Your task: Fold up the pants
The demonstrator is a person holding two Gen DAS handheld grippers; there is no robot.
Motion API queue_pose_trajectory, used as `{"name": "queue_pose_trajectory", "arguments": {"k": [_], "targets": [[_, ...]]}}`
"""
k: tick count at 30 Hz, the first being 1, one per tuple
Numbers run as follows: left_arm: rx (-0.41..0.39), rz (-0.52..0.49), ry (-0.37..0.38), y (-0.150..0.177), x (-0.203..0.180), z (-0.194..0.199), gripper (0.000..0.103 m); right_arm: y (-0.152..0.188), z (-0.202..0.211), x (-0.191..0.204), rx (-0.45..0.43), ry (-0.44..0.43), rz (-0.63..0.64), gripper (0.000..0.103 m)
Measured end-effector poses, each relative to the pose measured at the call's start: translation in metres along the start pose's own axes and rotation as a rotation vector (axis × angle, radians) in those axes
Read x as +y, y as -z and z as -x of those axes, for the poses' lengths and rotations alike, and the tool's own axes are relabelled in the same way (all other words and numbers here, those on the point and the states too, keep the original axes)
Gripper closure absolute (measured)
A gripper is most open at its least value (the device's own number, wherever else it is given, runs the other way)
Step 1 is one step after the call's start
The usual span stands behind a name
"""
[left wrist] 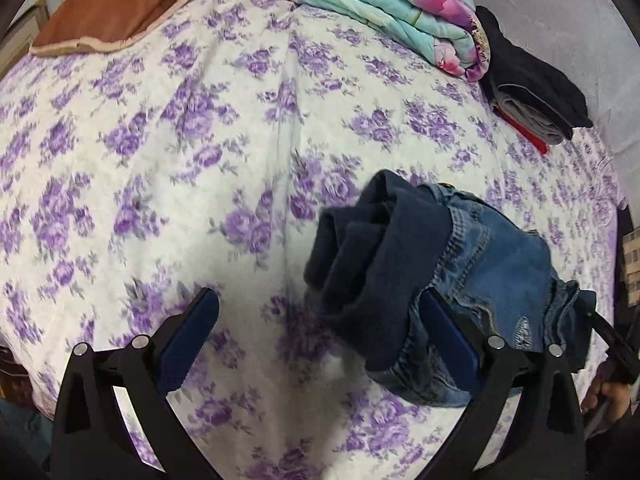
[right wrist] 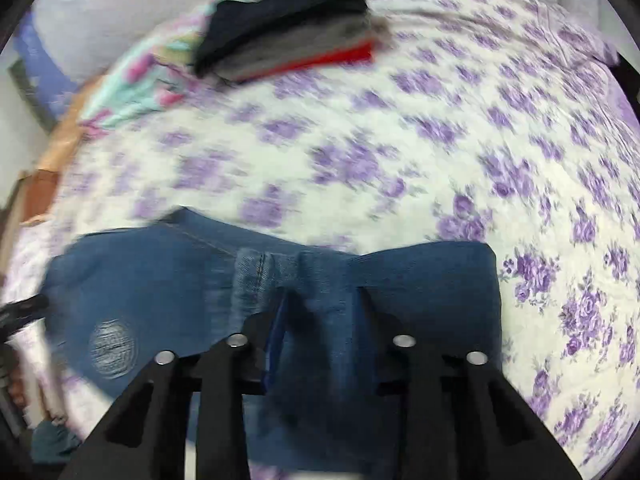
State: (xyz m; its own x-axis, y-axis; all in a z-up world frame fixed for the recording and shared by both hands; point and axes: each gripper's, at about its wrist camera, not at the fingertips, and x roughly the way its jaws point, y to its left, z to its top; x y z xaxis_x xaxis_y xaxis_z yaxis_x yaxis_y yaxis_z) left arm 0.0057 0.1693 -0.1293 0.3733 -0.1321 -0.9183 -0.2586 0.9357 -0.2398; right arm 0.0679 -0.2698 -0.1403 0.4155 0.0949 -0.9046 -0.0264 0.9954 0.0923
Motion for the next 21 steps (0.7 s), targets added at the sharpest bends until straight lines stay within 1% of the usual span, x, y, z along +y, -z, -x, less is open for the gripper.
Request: {"name": "queue_pose_trajectory", "arguments": {"k": [1, 2, 3, 4, 5, 6, 7, 8, 9, 10, 11, 12, 14, 15, 16, 17, 18, 19, 21], "targets": [[-0.002, 0.003, 0.002, -0.001, -0.001, -0.002, 0.005, 0.004, -0.015, 0.006, 0.011, 0.032, 0.055, 0.071], [0.009, 0.010, 0.007, -0.002, -0.003, -0.005, 0.005, 0.007, -0.017, 0.017, -0.044, 0.082, 0.159, 0.071], [0.022, 0.014, 0.008, -0.002, -0.004, -0.008, 0.005, 0.008, -0.016, 0.026, -0.042, 0.119, 0.226, 0.071], [0.035, 0.015, 0.011, -0.003, -0.007, -0.011, 0.005, 0.006, -0.015, 0.029, -0.021, 0.132, 0.241, 0.071], [0.038, 0.011, 0.016, -0.002, -0.009, -0.012, 0.005, -0.002, -0.010, 0.024, 0.032, 0.103, 0.183, 0.069], [0.039, 0.003, 0.019, -0.002, -0.012, -0.012, 0.005, -0.006, -0.005, 0.016, 0.058, 0.053, 0.125, 0.065], [0.041, -0.004, 0.021, -0.002, -0.013, -0.013, 0.005, -0.009, 0.005, 0.004, 0.070, -0.039, 0.046, 0.053], [0.046, -0.011, 0.023, -0.001, -0.014, -0.013, 0.005, -0.008, 0.023, -0.009, 0.051, -0.147, -0.031, 0.044], [0.054, -0.011, 0.027, 0.000, -0.014, -0.014, 0.005, -0.005, 0.033, -0.014, 0.024, -0.167, -0.046, 0.042], [0.070, -0.003, 0.033, 0.002, -0.012, -0.015, 0.005, -0.001, 0.045, -0.018, 0.003, -0.151, -0.044, 0.040], [0.091, 0.016, 0.036, 0.004, -0.009, -0.016, 0.005, 0.007, 0.058, -0.026, -0.011, -0.101, -0.030, 0.039], [0.104, 0.034, 0.042, 0.005, -0.006, -0.017, 0.005, 0.011, 0.063, -0.031, -0.008, -0.082, -0.026, 0.039], [0.124, 0.079, 0.066, 0.010, 0.000, -0.018, 0.005, 0.028, 0.067, -0.050, 0.020, -0.040, -0.049, 0.039], [0.128, 0.102, 0.080, 0.011, 0.003, -0.018, 0.005, 0.035, 0.062, -0.056, 0.029, -0.020, -0.060, 0.039], [0.131, 0.110, 0.089, 0.012, 0.004, -0.018, 0.005, 0.038, 0.052, -0.061, 0.048, -0.007, -0.071, 0.043], [0.133, 0.111, 0.094, 0.012, 0.004, -0.018, 0.005, 0.047, 0.043, -0.066, 0.082, -0.005, -0.079, 0.048], [0.133, 0.106, 0.096, 0.011, 0.003, -0.018, 0.005, 0.059, 0.024, -0.064, 0.121, 0.026, -0.052, 0.048], [0.134, 0.102, 0.092, 0.010, 0.002, -0.018, 0.005, 0.066, 0.012, -0.059, 0.138, 0.074, -0.003, 0.045], [0.139, 0.093, 0.079, 0.008, -0.002, -0.019, 0.005, 0.067, 0.009, -0.054, 0.126, 0.109, 0.020, 0.043]]}}
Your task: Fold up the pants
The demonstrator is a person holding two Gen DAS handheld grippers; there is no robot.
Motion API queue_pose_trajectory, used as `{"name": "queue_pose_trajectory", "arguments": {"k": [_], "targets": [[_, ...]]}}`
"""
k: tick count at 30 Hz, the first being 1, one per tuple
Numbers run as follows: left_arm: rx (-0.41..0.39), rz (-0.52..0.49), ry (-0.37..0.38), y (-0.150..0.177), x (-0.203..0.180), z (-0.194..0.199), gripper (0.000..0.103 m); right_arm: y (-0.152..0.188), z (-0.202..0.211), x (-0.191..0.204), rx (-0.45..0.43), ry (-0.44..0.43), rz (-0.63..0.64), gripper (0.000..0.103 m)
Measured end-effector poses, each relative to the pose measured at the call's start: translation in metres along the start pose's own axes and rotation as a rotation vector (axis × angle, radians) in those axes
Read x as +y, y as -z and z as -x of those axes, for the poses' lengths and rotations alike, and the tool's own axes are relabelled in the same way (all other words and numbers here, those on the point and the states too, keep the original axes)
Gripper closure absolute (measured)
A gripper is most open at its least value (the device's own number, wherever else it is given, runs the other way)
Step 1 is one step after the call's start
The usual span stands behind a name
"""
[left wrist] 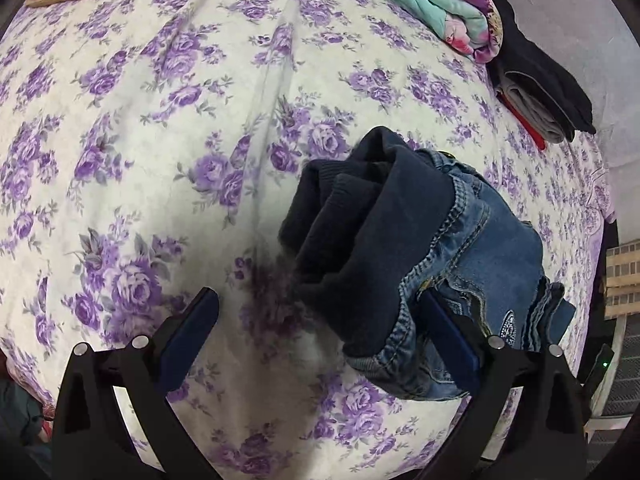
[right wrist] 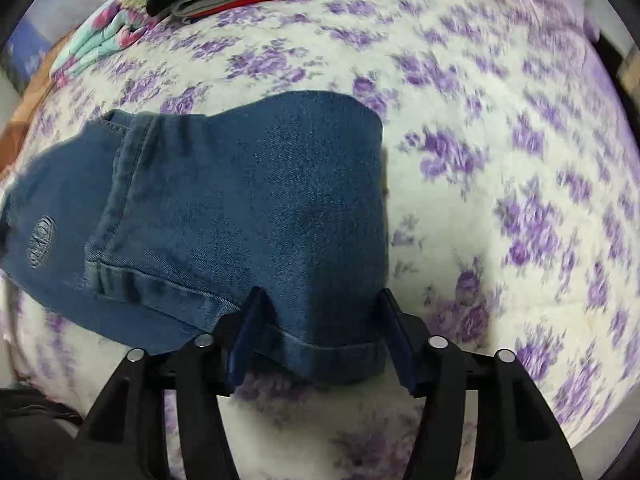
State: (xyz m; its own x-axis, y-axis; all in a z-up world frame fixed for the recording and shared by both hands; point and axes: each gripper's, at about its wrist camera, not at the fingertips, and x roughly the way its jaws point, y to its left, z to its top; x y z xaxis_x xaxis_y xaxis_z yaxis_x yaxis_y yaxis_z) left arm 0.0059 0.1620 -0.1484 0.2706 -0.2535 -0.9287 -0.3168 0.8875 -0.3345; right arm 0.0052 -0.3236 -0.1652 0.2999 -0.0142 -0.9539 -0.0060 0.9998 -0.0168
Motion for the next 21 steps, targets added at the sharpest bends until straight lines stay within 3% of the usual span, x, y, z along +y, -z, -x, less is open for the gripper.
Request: {"name": "queue_pose_trajectory", "arguments": {"k": [3, 9, 14, 19, 20, 21], "targets": [[-0.007, -0.005, 0.012, 0.001, -0.003, 0.001, 0.005, -0.003, 0.005, -0.010, 0.012, -0.048, -0.053, 0.038], [-0.033, 0.048, 0.001, 0.004, 0.000, -0.005, 0.005, 0.003, 0.022, -0.014, 0.002, -0.036, -0.056, 0.029], [-0.011, 0.061, 0.030, -0.002, -0.006, -0.021, 0.004, -0.003, 0.016, -0.004, 0.020, -0.020, -0.027, 0.028], [-0.011, 0.010, -0.026, -0.012, -0.018, -0.034, 0.004, -0.009, 0.013, 0.001, 0.012, -0.020, -0.021, 0.028], [-0.006, 0.003, -0.013, -0.013, -0.018, -0.030, 0.013, -0.009, 0.012, 0.001, 0.009, -0.025, -0.026, 0.028], [-0.015, -0.033, 0.008, -0.011, -0.023, -0.024, 0.037, -0.009, 0.012, 0.000, 0.006, -0.030, -0.032, 0.028]]}}
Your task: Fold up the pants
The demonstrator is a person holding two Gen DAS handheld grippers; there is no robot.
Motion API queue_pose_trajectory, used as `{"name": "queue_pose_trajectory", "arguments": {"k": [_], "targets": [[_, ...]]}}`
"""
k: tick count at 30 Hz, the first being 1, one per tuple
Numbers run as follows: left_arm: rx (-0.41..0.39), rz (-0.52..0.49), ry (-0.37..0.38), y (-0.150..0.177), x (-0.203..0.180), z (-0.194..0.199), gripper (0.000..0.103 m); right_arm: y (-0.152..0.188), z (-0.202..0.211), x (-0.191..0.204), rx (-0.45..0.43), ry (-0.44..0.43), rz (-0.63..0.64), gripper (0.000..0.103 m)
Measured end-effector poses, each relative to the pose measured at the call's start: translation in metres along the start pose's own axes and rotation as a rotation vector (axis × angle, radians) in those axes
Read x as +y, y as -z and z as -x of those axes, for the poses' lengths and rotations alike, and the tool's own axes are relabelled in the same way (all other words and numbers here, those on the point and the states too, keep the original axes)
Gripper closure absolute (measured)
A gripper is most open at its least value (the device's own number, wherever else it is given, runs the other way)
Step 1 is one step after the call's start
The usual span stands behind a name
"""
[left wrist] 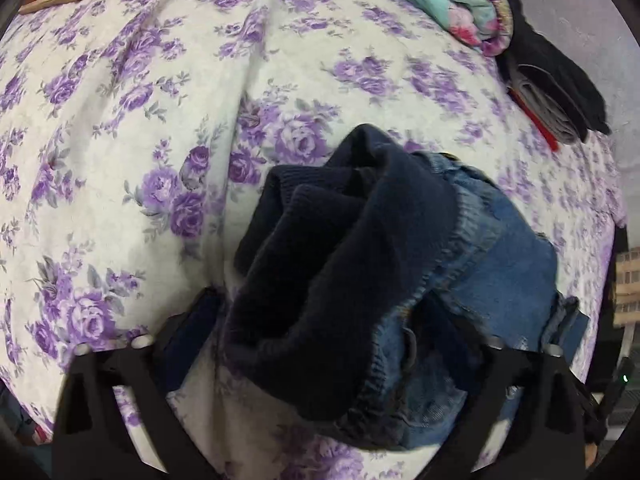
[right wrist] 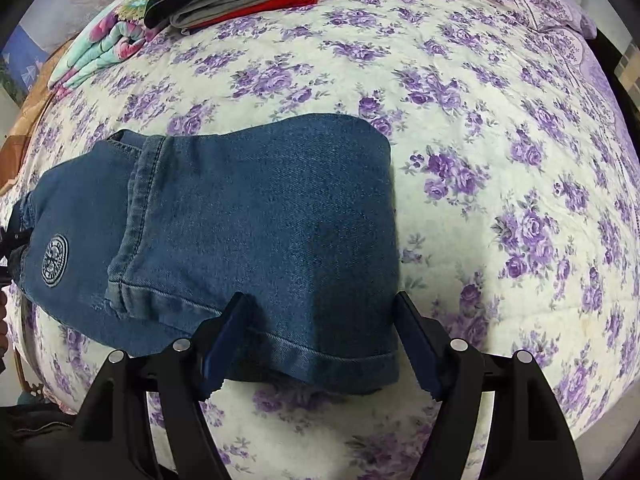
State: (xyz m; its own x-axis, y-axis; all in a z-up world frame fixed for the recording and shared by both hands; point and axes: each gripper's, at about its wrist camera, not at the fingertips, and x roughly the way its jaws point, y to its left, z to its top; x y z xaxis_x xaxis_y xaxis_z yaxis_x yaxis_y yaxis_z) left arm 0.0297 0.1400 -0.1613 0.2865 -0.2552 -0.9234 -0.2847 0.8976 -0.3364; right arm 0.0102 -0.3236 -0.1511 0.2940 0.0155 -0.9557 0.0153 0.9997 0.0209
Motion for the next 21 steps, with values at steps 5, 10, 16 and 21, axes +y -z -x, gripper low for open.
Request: {"name": "queue_pose_trajectory", "arguments": {"k": [5, 10, 16, 21], "targets": [[-0.061, -0.183, -0.132, 0.013, -0.042, 0.041, 0.083, 0.001, 0.001, -0.003, -0.018, -0.020, -0.012, 0.028], [-0.175, -0.495, 0.055, 0.035, -0.135, 0.109, 0.083, 0.005, 0.003, -0.011, -0.028, -0.047, -0.053, 0.028], [-0.071, -0.656, 0.263, 0.045, -0.197, 0.055, 0.061, 0.007, 0.015, -0.017, -0.053, -0.060, -0.089, 0.028], [0.147, -0.645, 0.226, 0.057, -0.213, -0.022, 0.049, 0.006, 0.035, -0.023, -0.088, -0.093, -0.125, 0.027]]}}
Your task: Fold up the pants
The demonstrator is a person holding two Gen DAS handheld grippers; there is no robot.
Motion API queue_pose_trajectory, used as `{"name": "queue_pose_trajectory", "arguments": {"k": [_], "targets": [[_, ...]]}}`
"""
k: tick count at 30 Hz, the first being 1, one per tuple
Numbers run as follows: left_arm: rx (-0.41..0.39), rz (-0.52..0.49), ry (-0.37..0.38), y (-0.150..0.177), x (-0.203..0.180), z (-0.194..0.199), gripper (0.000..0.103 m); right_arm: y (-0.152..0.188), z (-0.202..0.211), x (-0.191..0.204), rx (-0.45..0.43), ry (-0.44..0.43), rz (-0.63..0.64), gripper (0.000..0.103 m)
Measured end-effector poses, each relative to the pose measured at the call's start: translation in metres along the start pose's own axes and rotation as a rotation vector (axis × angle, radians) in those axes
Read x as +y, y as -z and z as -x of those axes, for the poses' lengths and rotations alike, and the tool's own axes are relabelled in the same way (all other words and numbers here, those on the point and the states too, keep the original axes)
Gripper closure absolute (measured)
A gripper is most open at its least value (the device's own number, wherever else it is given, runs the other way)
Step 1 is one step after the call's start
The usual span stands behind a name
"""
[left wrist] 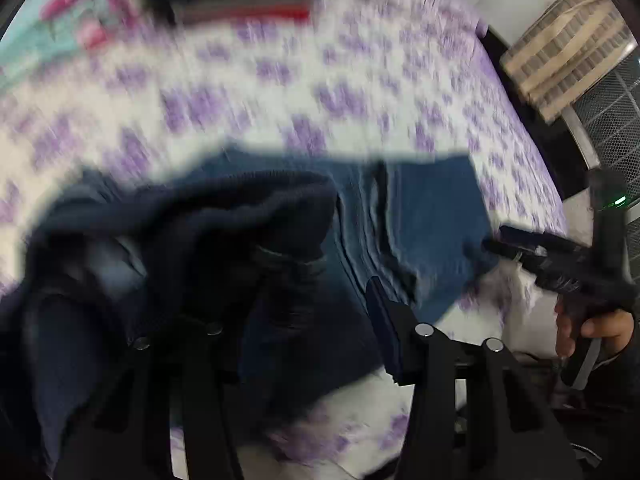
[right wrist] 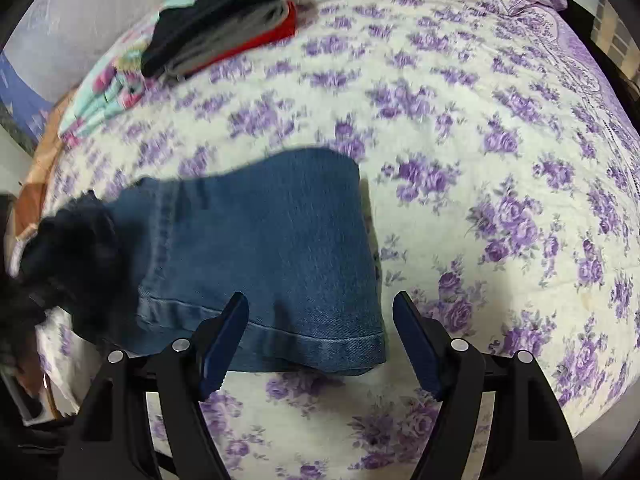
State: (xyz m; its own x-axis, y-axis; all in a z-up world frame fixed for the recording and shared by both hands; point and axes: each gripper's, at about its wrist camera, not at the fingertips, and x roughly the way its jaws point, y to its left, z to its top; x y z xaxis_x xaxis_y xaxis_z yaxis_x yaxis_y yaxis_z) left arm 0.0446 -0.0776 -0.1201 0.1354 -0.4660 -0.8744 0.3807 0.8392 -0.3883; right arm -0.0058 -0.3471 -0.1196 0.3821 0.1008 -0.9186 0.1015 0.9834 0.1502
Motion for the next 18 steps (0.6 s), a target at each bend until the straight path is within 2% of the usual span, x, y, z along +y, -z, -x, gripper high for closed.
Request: {"name": "queue_pose_trajectory", "arguments": {"k": [1, 2, 4, 6, 7, 9, 11, 14, 15, 17, 18], "targets": [[-0.008, -0.009, 0.010, 0.001, -0.005, 0.003, 0.043, -0.001, 0.005, 0.000, -0.010, -0.013, -0.008, 0.027], [-0.020, -0.027, 0.021, 0.001, -0.012, 0.010, 0.032, -0.003, 0.010, 0.001, -0.022, -0.029, -0.017, 0.027], [-0.046, -0.049, 0.074, 0.006, -0.022, 0.031, 0.028, -0.007, 0.018, 0.006, -0.041, -0.071, -0.022, 0.026], [-0.075, -0.078, 0.128, 0.012, -0.029, 0.058, 0.013, -0.011, 0.026, 0.016, -0.061, -0.110, -0.005, 0.025], [-0.108, -0.093, 0.122, 0.016, -0.031, 0.071, 0.010, -0.014, 0.029, 0.022, -0.069, -0.131, 0.005, 0.024], [-0.196, -0.099, 0.080, 0.024, -0.027, 0.105, 0.010, -0.019, 0.031, 0.036, -0.067, -0.193, 0.022, 0.023], [-0.275, -0.057, 0.059, 0.029, -0.010, 0.132, 0.009, -0.024, 0.030, 0.056, -0.059, -0.255, 0.057, 0.023], [-0.382, 0.077, -0.044, 0.040, 0.032, 0.166, 0.007, -0.030, 0.030, 0.092, -0.061, -0.314, 0.146, 0.023], [-0.416, 0.151, -0.101, 0.044, 0.053, 0.174, 0.007, -0.030, 0.030, 0.105, -0.066, -0.319, 0.186, 0.023], [-0.447, 0.271, -0.179, 0.053, 0.085, 0.182, 0.007, -0.030, 0.027, 0.130, -0.064, -0.318, 0.271, 0.023], [-0.442, 0.332, -0.248, 0.056, 0.103, 0.180, 0.007, -0.030, 0.024, 0.146, -0.058, -0.319, 0.330, 0.023]]}}
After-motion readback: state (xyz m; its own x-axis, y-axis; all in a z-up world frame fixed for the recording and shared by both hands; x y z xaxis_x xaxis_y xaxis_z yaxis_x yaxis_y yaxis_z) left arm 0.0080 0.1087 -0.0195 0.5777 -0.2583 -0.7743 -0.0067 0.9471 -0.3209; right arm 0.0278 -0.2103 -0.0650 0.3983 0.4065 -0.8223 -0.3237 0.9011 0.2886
